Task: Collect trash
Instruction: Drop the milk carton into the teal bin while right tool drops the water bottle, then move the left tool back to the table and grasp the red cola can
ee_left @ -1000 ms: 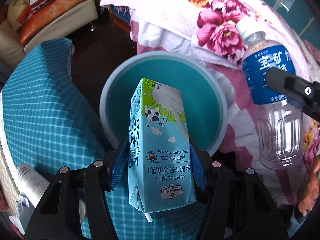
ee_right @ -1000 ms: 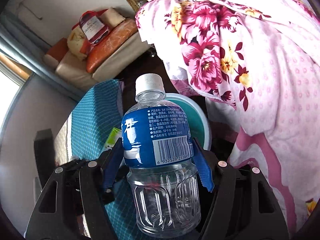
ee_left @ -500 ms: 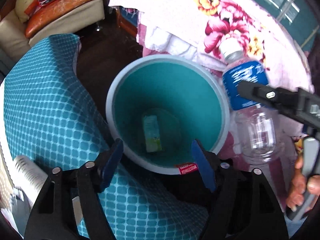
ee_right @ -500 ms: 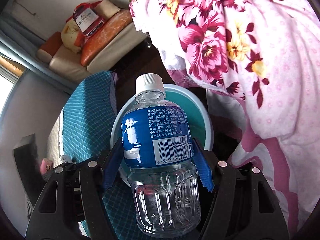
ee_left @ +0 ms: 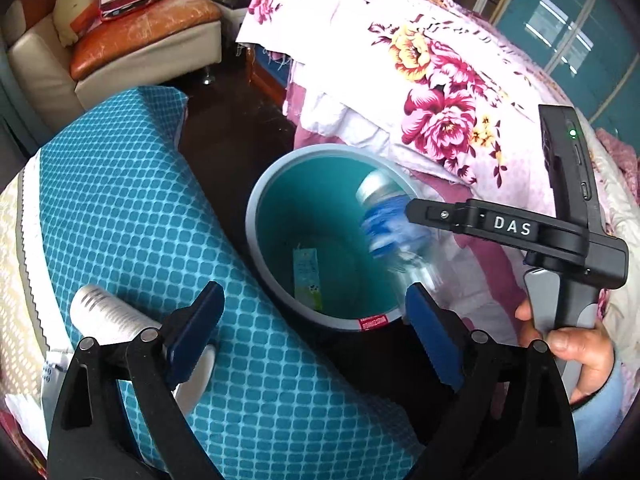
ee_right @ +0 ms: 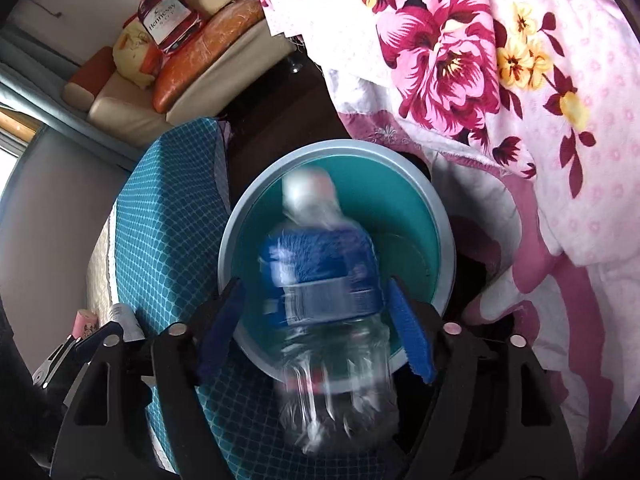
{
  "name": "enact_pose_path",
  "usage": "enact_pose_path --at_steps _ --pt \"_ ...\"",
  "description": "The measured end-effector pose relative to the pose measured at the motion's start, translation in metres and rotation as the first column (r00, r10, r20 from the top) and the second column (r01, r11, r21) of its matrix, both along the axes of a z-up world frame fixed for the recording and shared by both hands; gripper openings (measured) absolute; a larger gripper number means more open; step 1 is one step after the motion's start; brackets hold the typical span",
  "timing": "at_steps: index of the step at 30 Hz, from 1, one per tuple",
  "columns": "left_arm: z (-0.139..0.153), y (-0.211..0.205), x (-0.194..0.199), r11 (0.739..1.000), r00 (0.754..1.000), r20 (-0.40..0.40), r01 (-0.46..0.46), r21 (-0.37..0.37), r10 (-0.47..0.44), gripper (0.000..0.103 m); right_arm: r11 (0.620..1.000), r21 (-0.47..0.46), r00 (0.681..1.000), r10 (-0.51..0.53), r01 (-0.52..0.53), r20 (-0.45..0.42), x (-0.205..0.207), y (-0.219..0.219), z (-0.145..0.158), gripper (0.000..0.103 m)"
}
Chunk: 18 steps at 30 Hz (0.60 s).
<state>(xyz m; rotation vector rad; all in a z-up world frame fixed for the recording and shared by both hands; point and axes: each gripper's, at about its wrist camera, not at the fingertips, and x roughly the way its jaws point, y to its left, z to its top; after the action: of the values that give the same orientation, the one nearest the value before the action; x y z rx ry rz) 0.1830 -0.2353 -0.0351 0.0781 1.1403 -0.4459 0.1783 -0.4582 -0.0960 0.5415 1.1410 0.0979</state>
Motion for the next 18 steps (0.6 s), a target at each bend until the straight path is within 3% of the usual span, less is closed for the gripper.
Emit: enact_pose_path --at_steps 18 --pt "0.024 0.07 -0.054 0.996 0.995 0.025 -0.094 -0.011 0.094 0.092 0.996 -0.084 0.999 0.041 -0.04 0.013 -0.057 0.029 0.04 0.083"
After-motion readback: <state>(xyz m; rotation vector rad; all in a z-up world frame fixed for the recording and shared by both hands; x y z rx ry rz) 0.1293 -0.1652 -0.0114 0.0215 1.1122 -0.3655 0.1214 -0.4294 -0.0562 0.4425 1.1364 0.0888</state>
